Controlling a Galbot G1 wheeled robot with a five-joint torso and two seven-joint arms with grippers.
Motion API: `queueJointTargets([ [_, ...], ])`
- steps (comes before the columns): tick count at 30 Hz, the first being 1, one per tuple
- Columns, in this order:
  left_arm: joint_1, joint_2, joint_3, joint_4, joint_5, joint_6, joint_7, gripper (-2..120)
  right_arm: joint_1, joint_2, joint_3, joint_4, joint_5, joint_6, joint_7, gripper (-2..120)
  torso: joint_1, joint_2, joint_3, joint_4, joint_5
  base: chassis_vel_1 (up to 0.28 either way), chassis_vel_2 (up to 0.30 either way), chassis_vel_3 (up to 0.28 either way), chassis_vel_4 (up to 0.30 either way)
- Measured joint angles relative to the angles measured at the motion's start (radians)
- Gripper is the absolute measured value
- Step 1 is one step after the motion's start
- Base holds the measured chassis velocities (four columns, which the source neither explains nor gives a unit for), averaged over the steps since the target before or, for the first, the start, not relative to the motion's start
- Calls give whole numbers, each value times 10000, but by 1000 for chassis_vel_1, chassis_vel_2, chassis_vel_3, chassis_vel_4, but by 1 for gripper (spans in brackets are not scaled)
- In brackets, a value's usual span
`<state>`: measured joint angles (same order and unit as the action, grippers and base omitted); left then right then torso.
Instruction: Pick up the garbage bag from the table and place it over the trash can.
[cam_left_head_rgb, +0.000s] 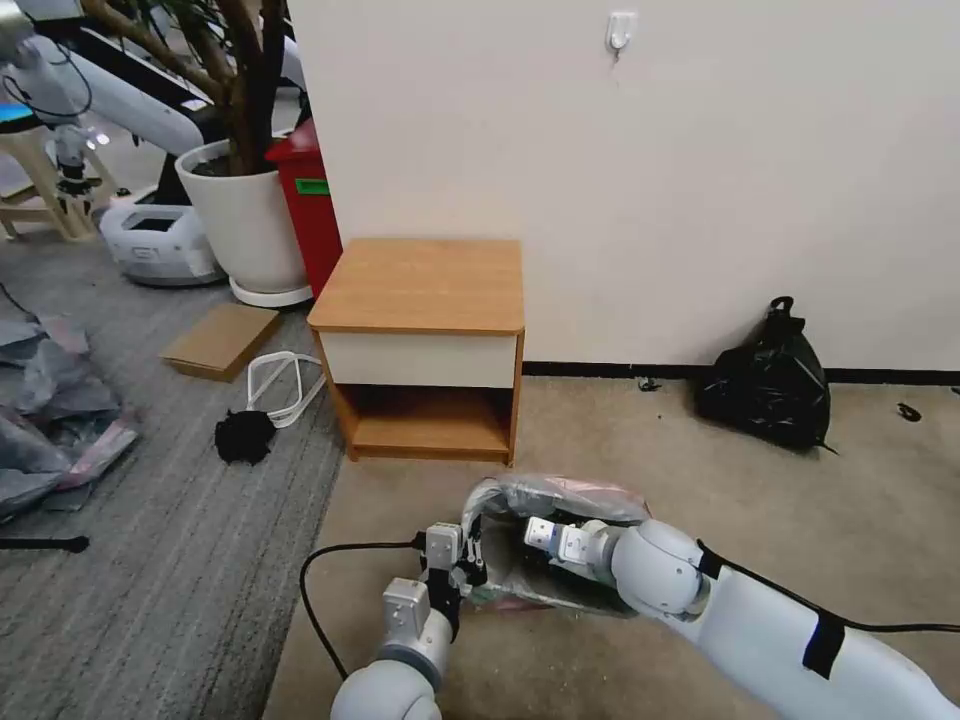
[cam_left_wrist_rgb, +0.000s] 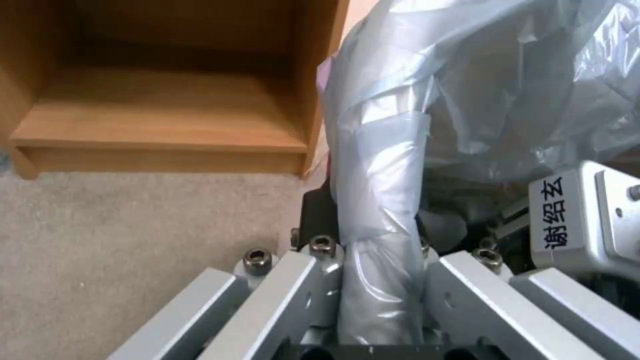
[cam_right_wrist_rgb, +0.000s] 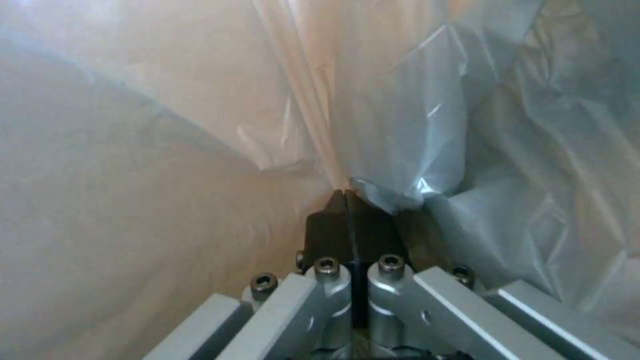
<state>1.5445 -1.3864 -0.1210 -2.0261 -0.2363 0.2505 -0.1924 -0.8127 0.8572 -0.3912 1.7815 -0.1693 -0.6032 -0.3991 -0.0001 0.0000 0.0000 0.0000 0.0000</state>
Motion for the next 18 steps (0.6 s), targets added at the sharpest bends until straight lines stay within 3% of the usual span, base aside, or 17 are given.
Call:
queueJointTargets([
  [18, -365, -31, -24, 382, -457, 64, -457, 3, -14, -343, 180, 838, 313, 149, 69, 0, 0, 0, -1, 0, 0, 0, 0, 0, 0],
])
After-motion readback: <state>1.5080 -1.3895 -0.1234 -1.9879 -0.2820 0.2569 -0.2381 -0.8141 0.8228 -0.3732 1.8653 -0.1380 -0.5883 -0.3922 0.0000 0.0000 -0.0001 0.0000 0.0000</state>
